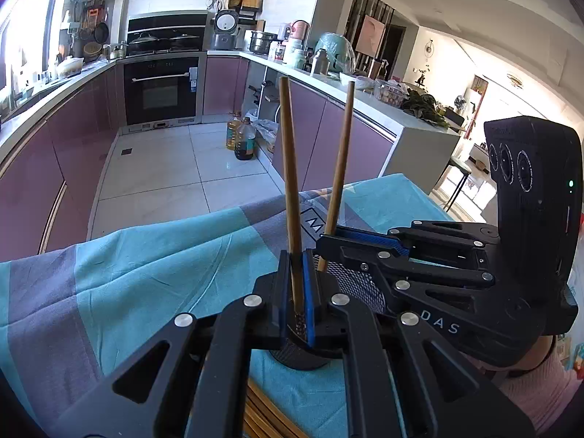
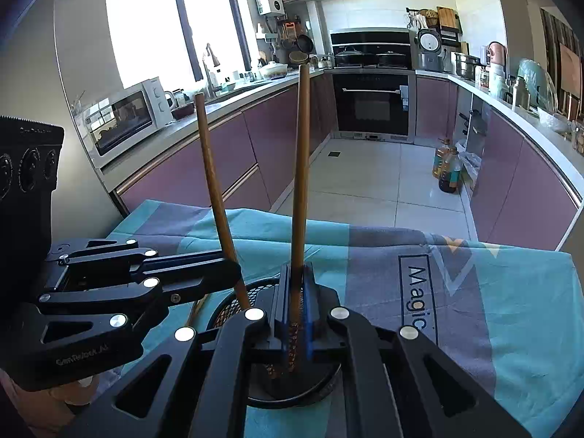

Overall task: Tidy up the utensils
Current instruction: 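Open both tools to release the chopsticks inside the cup, then grasp another chopstick from the pile with the left tool while the right tool grasps one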

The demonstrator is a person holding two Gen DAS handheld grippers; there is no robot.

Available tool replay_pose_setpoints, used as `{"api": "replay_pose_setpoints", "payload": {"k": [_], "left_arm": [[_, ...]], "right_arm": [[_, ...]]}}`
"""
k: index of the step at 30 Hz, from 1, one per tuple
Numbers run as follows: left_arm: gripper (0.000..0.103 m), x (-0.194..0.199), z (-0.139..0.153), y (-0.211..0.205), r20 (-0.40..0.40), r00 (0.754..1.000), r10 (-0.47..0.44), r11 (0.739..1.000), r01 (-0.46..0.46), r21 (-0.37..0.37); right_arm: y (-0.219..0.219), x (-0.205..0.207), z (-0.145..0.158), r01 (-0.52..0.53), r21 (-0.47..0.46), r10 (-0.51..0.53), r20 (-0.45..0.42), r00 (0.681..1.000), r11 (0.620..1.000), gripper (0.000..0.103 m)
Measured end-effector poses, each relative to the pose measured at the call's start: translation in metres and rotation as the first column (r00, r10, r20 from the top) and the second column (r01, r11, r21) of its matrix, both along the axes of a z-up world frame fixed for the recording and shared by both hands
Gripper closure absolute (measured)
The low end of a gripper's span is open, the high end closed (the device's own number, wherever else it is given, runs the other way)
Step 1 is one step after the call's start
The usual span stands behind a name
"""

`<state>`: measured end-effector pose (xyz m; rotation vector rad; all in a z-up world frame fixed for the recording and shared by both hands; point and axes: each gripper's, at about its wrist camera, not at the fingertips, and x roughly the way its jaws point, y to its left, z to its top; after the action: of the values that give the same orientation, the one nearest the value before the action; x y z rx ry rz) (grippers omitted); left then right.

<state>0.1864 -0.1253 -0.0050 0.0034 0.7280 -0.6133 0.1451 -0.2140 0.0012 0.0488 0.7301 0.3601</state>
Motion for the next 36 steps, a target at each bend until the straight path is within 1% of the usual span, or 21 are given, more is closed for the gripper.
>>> {"api": "replay_pose_setpoints", "payload": {"k": [5,7,8,9,11,12,15,16,19,22,24,27,29,31,34,36], "left_arm": [[0.095,0.004,-0.004,-0.007,-0.004,1.000,0.016,1.000,-0.016,0.003],[0.093,0.005,-0.004,-0.007,-0.004,1.000,0.023,1.000,-0.023,0.001],[0.091,0.004,-0.006,-0.005,0.002,1.000,0.029,1.000,-0.029,0.001],[0.088,0.001,-0.005,-0.003,0.010,0.999,0.036,0.999,-0.036,0.000],[0.085,-0.004,0.001,0.003,0.033,0.998,0.057,0.998,-0.057,0.001],[0.082,-0.008,0.003,0.007,0.046,0.997,0.069,0.998,-0.069,-0.001],[0.073,-0.019,0.008,0.024,0.086,0.991,0.106,0.994,-0.105,-0.009],[0.071,-0.024,0.009,0.032,0.096,0.988,0.118,0.993,-0.118,-0.012],[0.069,-0.036,0.003,0.051,0.093,0.985,0.146,0.989,-0.147,0.006],[0.068,-0.047,-0.012,0.067,0.067,0.986,0.150,0.988,-0.153,0.034],[0.068,-0.054,-0.027,0.076,0.044,0.987,0.157,0.986,-0.159,0.056],[0.067,-0.061,-0.051,0.085,-0.019,0.988,0.155,0.985,-0.152,0.085],[0.067,-0.063,-0.069,0.090,-0.052,0.987,0.151,0.985,-0.145,0.098],[0.067,-0.066,-0.082,0.091,-0.081,0.985,0.150,0.984,-0.141,0.106],[0.067,-0.069,-0.098,0.090,-0.097,0.983,0.158,0.981,-0.145,0.128],[0.067,-0.073,-0.108,0.092,-0.103,0.981,0.164,0.978,-0.148,0.148]], "right_arm": [[0.004,0.006,-0.002,0.005,-0.002,-0.005,-0.010,1.000,1.000,0.096],[0.004,0.007,-0.002,0.019,0.001,-0.019,-0.007,1.000,1.000,0.092],[0.003,0.007,-0.002,0.023,0.005,-0.023,-0.005,1.000,1.000,0.088],[0.002,0.006,-0.001,0.028,0.006,-0.028,0.000,1.000,1.000,0.084],[0.001,0.003,0.001,0.038,-0.003,-0.038,0.015,0.999,0.999,0.082],[-0.001,0.000,0.002,0.045,-0.006,-0.045,0.024,0.999,0.999,0.079],[-0.005,-0.018,0.011,0.058,-0.007,-0.057,0.076,0.995,0.998,0.075],[-0.007,-0.024,0.014,0.051,0.001,-0.051,0.088,0.995,0.999,0.075],[-0.004,-0.052,0.024,0.003,0.003,-0.004,0.140,0.990,1.000,0.074],[0.003,-0.076,0.026,-0.071,-0.003,0.071,0.159,0.985,0.997,0.070],[0.011,-0.086,0.019,-0.128,0.000,0.127,0.132,0.983,0.992,0.068],[0.023,-0.089,-0.002,-0.168,0.002,0.168,0.063,0.984,0.986,0.068],[0.030,-0.089,-0.019,-0.176,0.000,0.176,0.014,0.984,0.984,0.068],[0.038,-0.084,-0.040,-0.184,0.003,0.184,-0.055,0.981,0.983,0.068],[0.049,-0.081,-0.064,-0.182,-0.014,0.179,-0.124,0.976,0.983,0.068],[0.052,-0.082,-0.076,-0.177,-0.017,0.172,-0.154,0.973,0.984,0.068]]}}
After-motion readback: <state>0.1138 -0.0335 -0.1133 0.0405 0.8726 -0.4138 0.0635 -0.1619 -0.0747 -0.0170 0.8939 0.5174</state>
